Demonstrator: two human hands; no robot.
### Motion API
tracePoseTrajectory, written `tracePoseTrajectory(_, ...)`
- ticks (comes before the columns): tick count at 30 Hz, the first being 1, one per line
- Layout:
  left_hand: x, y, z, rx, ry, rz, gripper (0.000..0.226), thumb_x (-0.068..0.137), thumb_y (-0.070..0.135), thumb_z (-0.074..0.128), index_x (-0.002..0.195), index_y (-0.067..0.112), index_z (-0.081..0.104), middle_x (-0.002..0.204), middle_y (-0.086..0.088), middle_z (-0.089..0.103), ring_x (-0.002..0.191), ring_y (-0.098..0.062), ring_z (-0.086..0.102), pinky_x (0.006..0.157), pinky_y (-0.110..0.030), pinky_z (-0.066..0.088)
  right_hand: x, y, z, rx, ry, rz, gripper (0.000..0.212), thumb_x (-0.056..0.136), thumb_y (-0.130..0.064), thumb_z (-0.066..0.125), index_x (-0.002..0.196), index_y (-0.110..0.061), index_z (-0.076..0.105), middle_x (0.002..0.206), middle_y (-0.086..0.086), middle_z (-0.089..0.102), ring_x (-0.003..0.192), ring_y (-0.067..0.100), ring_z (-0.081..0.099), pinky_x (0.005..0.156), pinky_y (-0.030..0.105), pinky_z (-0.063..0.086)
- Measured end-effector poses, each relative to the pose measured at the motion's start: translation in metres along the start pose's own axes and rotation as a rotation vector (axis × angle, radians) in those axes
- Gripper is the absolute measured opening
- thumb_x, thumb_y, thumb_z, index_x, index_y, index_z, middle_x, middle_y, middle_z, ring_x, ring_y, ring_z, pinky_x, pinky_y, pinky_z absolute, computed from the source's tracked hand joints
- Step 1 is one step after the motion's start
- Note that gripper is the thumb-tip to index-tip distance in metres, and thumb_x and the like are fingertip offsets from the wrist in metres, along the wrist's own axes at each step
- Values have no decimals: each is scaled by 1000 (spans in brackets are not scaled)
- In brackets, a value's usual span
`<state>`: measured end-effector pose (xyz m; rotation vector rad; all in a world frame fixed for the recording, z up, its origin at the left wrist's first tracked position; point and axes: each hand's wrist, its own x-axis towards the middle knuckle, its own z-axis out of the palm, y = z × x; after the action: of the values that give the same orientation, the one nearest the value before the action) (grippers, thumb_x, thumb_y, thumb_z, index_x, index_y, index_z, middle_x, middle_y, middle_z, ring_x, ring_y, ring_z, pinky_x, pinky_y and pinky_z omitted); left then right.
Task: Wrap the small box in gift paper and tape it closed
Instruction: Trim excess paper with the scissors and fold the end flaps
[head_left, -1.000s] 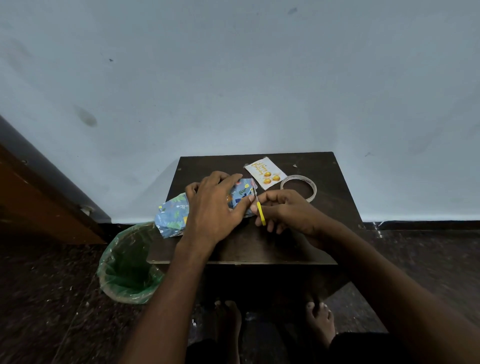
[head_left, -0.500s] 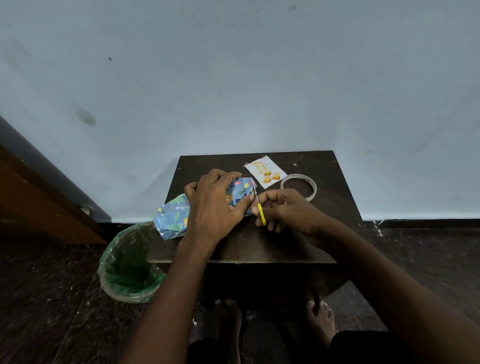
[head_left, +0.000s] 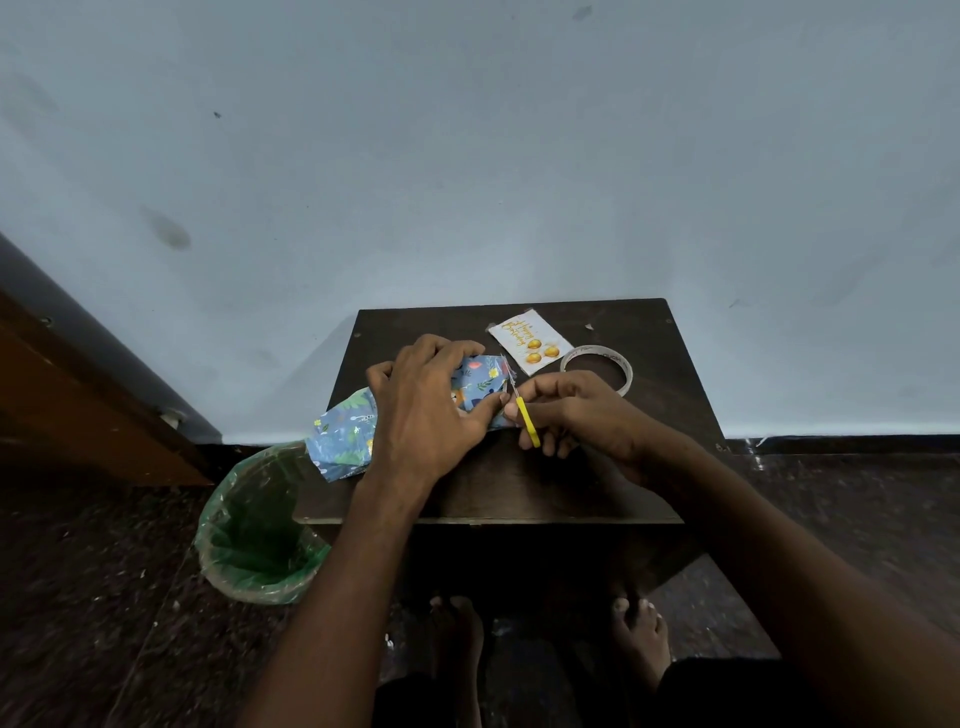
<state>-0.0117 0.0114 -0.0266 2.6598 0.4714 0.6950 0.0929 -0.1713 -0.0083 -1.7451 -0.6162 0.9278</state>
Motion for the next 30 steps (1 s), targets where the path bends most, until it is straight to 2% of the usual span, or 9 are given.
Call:
tracePoseTrajectory(6,-1,1,-1,-27,16,4,55,76,63,71,125,37,70,118,13,61,113,-13,59,91,-34,22,0,0,0,-33,7,-14,22,97,-27,72,101,-6,75,80,11,74,58,12,56,53,22,44)
tracePoseTrajectory(12,-1,0,2,-27,39,0,44,83,56,81,122,38,71,116,15,60,111,-10,58,89,-33,20,1,2,5,-21,18,-21,15,97,-24,72,97,-9,74,80,12,75,57,13,57,53,22,45)
tracePoseTrajectory(16,0,0,3,-9,41,-12,40,85,54,78,121,39,71,115,14,60,111,-12,59,88,-35,20,1,3,8,-1,24,-15,13,96,-24,72,98,-12,76,83,13,77,59,13,57,55,23,45)
tracePoseTrajectory(22,0,-1,3,-10,44,-12,40,85,54,78,122,38,71,115,14,60,110,-12,60,88,-35,21,0,2,15,42,53,-12,30,96,-26,72,106,2,69,87,20,77,61,17,57,56,26,44)
tracePoseTrajectory(25,0,0,3,-18,50,-10,40,85,54,78,121,38,71,115,14,60,110,-12,60,89,-36,22,0,2,15,55,59,-20,27,96,-25,72,102,1,70,88,22,76,61,16,56,56,26,44)
tracePoseTrajectory(30,0,-1,3,-22,55,-10,40,85,56,77,120,38,71,114,14,60,109,-12,60,90,-37,25,0,2,14,46,58,-31,18,96,-21,72,101,-3,74,82,15,77,60,15,57,56,25,45)
